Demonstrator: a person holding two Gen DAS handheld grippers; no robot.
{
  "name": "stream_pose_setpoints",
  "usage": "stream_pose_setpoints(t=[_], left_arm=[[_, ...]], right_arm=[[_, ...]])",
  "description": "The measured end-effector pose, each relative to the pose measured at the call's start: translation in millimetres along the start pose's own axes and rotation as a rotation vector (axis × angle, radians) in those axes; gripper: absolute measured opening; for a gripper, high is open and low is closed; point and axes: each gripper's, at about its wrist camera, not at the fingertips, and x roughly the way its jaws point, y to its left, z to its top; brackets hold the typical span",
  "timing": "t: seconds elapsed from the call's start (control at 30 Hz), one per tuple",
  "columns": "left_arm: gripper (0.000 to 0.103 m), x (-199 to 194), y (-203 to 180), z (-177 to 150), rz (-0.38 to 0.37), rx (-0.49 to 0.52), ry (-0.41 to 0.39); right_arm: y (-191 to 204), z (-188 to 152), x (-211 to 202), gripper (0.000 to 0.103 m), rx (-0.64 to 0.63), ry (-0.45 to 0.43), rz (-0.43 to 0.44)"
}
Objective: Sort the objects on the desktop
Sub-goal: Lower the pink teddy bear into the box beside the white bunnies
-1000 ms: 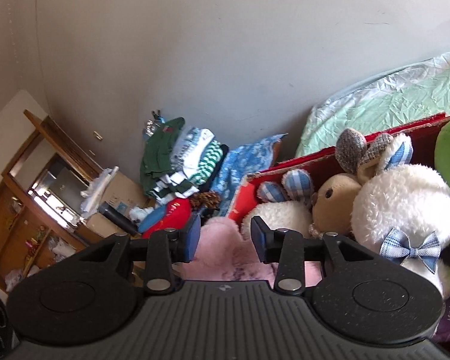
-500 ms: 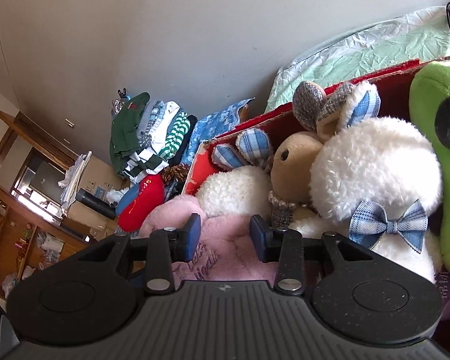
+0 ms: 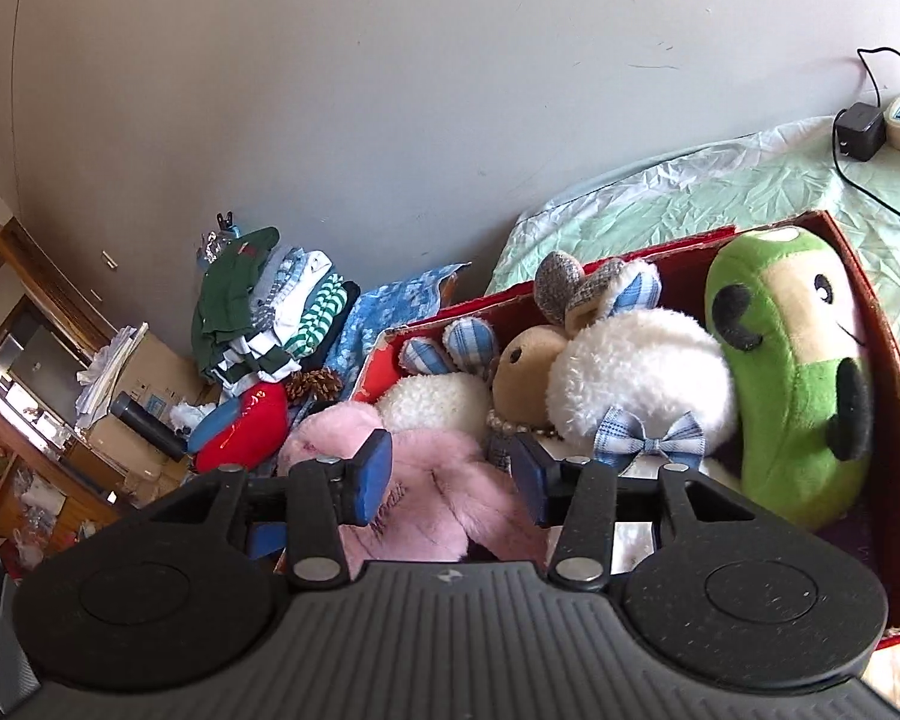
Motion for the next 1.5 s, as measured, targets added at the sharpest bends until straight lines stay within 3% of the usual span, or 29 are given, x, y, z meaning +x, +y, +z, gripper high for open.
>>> stream_pose_setpoints(t=[0.13, 0.23, 0.43, 0.53, 0.77, 0.97, 1.13, 1.33, 1.5], left_arm=[[0.087, -9.3, -8.3, 4.9, 0.018, 0.043, -0.047], [0.088, -8.5, -5.1, 9.6, 0.081, 0.086, -0.082], [0.092, 20.6, 23.9, 22.7, 0.079, 0.009, -0.052], [0.089, 31.4, 30.8, 20.4, 0.033, -0.016, -0.014], [0.1, 16.3, 32.7, 9.6, -0.071, -0.049, -0.008], [0.1, 25.2, 33.5, 11.4, -0.077, -0.061, 0.035], [0.099, 14.4, 27.9, 7.1, -0.115, -0.069, 0.031], [0.098, 41.1, 45.9, 5.5, -0.114, -0.157, 0.092], [0.094, 50.9, 47.0, 7.1, -0.095, -0.171, 0.086]], right_arm=[[-1.3, 2.6, 17.4, 0.043, -0.005, 0.048, -0.027], [1.9, 8.3, 27.0, 0.04, -0.031, 0.065, -0.052], [20.3, 21.3, 53.9, 0.04, -0.121, 0.105, -0.057], [22.6, 17.7, 71.2, 0.04, -0.121, 0.176, -0.033], [22.2, 12.0, 70.8, 0.04, -0.117, 0.271, 0.005], [27.4, 7.6, 81.6, 0.042, -0.127, 0.305, -0.032], [45.5, 3.8, 74.1, 0.042, -0.256, 0.328, -0.057], [34.9, 5.1, 104.0, 0.044, -0.229, 0.376, -0.075], [27.3, 5.4, 109.3, 0.044, -0.175, 0.314, -0.081]])
